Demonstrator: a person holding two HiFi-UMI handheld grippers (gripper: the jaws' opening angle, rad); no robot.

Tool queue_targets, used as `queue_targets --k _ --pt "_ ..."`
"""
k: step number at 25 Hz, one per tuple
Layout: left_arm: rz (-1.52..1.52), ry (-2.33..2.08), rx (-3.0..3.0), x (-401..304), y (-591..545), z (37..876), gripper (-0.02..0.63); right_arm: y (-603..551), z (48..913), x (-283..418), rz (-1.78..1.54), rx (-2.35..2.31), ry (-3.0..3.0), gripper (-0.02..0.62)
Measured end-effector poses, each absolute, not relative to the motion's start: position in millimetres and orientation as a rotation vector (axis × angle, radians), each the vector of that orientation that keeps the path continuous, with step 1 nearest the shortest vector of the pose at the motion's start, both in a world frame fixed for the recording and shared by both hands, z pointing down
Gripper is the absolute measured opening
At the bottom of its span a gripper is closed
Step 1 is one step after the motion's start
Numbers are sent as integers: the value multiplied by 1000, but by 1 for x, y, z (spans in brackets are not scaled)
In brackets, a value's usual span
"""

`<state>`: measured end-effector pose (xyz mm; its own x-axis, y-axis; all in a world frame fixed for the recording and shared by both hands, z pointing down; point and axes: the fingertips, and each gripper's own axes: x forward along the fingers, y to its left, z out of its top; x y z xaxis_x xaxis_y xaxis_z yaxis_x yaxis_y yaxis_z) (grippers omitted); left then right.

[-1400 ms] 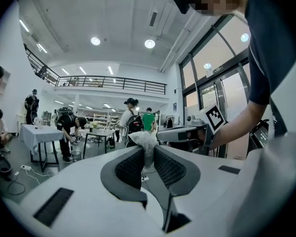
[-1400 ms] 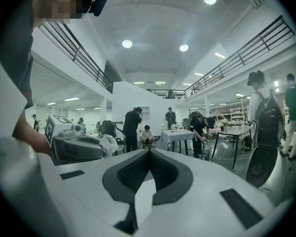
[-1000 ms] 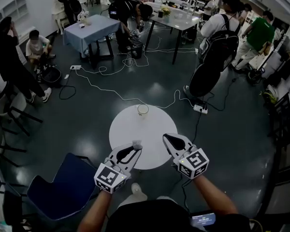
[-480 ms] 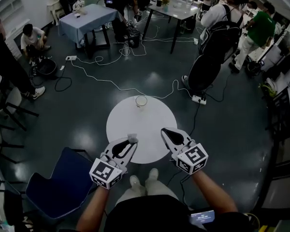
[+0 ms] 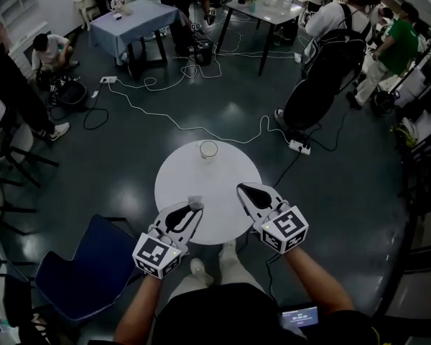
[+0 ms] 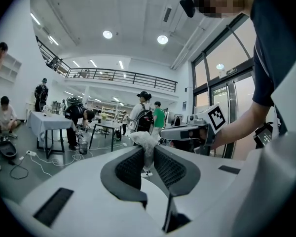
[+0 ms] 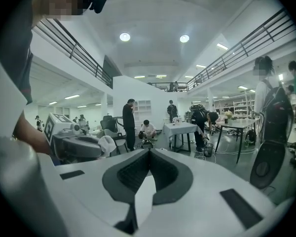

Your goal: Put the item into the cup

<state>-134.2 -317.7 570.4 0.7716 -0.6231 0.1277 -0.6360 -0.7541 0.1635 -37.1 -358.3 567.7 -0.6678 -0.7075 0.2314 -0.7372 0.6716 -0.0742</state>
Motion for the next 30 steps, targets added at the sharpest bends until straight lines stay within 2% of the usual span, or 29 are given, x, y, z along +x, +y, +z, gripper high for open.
queue_targets --k 11,19,30 --pt "152 -1115 2714 -105 -367 581 75 -409 572 1 296 1095 -2744 15" --pt "247 -1166 2670 -62 -430 598 75 -474 581 59 347 1087 -2741 17" --pt "320 -1119 2613 -63 -448 653 75 -486 629 57 329 1069 -2673 17"
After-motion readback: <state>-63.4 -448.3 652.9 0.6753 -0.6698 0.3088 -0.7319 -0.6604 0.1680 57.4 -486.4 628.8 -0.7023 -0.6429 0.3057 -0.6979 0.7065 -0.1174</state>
